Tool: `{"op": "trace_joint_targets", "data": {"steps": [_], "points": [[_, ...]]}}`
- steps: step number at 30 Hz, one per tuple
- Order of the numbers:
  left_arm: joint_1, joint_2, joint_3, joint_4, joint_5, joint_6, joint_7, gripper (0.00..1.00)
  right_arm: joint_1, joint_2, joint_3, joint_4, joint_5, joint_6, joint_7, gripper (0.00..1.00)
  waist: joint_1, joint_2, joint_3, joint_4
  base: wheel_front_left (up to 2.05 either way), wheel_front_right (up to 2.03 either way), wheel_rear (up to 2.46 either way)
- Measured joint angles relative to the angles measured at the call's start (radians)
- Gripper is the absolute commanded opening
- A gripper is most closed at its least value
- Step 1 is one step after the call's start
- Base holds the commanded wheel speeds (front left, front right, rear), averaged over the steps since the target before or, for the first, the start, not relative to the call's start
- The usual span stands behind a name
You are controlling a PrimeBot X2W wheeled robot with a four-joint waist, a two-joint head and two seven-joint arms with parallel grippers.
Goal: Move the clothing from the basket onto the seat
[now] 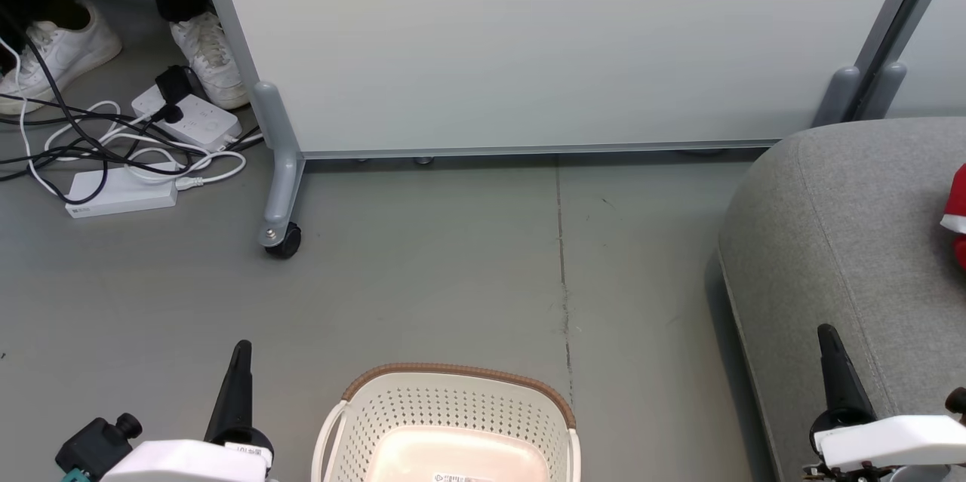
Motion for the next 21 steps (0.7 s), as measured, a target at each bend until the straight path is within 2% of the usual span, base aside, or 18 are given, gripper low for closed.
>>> {"op": "trace_joint_targets", "data": {"steps": [21], "points": [[-0.026, 0.008, 0.027, -0.014, -0.193, -0.001, 0.057, 0.00, -0.006, -0.002, -0.017, -0.019, 0.218, 0.000, 0.054, 0.00, 0.0000, 0.0000, 0.001, -0.011, 0.00, 0.00, 0.00]]}}
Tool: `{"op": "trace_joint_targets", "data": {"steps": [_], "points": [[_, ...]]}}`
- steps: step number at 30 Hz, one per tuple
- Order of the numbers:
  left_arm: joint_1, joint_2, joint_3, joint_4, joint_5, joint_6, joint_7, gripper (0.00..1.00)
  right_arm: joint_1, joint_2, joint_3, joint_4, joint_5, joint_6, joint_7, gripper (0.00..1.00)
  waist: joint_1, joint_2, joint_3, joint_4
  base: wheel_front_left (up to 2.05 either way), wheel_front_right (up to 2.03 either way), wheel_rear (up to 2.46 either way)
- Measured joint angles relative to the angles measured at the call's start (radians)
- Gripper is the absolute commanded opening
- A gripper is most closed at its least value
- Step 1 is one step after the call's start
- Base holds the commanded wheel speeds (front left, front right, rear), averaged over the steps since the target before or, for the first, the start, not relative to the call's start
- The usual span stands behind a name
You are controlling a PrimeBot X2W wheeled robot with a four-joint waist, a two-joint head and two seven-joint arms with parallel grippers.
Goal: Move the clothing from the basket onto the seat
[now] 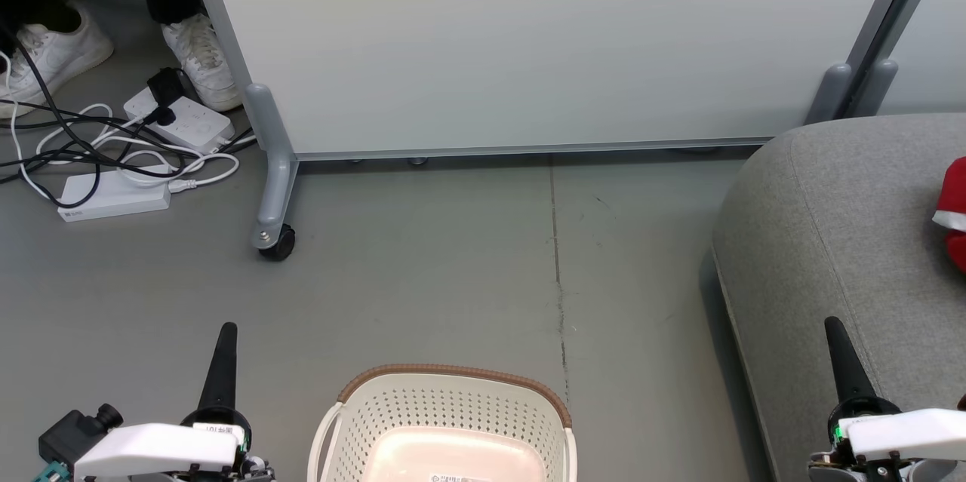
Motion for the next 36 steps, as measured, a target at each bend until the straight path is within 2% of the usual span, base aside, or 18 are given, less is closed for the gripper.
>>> {"op": "trace_joint_targets", "data": {"steps": [36], "points": [[-0.037, 0.007, 0.038, -0.020, -0.275, 0.000, 0.082, 0.00, -0.017, -0.004, -0.021, -0.021, 0.316, -0.001, 0.079, 0.00, 0.0000, 0.0000, 0.001, -0.021, 0.00, 0.00, 0.00]]}}
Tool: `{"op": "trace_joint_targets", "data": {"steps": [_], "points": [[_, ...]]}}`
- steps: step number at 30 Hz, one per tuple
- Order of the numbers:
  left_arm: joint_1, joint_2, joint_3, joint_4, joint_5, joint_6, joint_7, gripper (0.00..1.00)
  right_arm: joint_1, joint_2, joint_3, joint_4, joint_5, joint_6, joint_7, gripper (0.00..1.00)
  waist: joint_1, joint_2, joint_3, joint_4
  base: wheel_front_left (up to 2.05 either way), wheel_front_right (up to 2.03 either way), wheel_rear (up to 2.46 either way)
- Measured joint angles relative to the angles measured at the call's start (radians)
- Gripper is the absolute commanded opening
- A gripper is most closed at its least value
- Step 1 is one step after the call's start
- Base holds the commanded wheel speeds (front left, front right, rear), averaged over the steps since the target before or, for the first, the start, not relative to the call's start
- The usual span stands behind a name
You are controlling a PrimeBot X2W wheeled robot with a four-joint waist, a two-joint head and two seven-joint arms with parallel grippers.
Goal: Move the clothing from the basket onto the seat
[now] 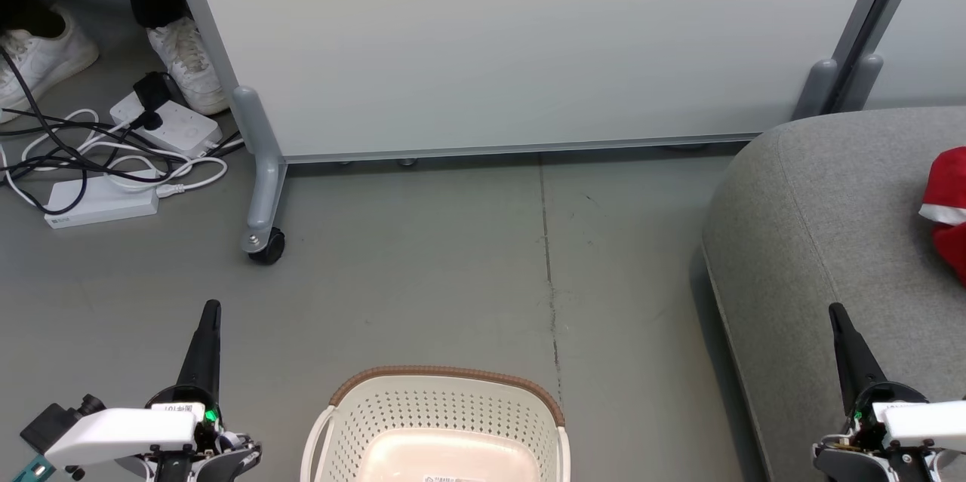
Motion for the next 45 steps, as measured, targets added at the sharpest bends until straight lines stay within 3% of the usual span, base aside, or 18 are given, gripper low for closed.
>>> {"op": "trace_joint_targets", "data": {"steps": [21, 45], "points": [[-0.020, 0.002, 0.020, -0.010, -0.121, -0.003, 0.040, 0.00, -0.008, -0.001, -0.013, -0.013, 0.143, 0.000, 0.032, 0.00, 0.0000, 0.0000, 0.001, -0.011, 0.00, 0.00, 0.00], [-0.020, 0.001, 0.024, -0.010, -0.125, -0.003, 0.041, 0.00, -0.009, -0.002, -0.013, -0.013, 0.145, 0.000, 0.032, 0.00, 0.0000, 0.0000, 0.001, -0.011, 0.00, 0.00, 0.00]]}}
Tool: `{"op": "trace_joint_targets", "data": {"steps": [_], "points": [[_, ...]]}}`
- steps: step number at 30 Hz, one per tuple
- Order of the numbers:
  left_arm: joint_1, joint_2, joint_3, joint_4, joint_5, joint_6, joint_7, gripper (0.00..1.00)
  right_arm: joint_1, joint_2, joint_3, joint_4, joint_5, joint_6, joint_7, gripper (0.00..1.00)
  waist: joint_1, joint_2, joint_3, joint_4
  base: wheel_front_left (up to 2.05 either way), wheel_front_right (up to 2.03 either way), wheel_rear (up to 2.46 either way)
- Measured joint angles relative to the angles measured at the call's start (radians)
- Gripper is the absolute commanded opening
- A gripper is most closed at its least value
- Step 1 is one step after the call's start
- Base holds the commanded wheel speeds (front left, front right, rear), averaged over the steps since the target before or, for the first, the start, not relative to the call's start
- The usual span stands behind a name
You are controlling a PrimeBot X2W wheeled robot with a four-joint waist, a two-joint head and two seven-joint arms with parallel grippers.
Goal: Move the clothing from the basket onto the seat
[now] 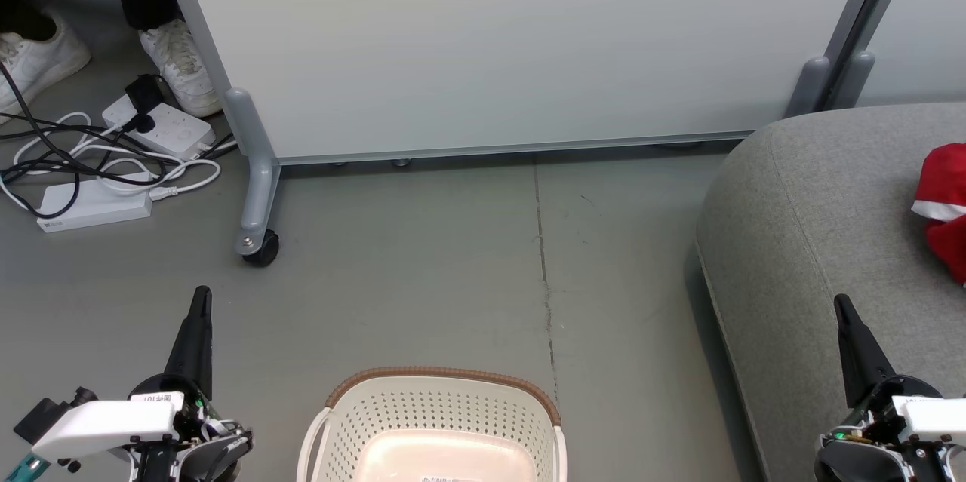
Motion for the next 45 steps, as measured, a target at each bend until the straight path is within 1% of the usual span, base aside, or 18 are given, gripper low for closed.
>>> {"op": "trace_joint_targets", "data": {"steps": [45], "points": [[0.000, -0.004, 0.006, 0.000, 0.004, 0.000, 0.007, 0.00, 0.000, 0.000, 0.000, 0.000, 0.000, 0.000, 0.000, 0.00, 0.0000, 0.0000, 0.000, 0.000, 0.00, 0.00, 0.00]]}}
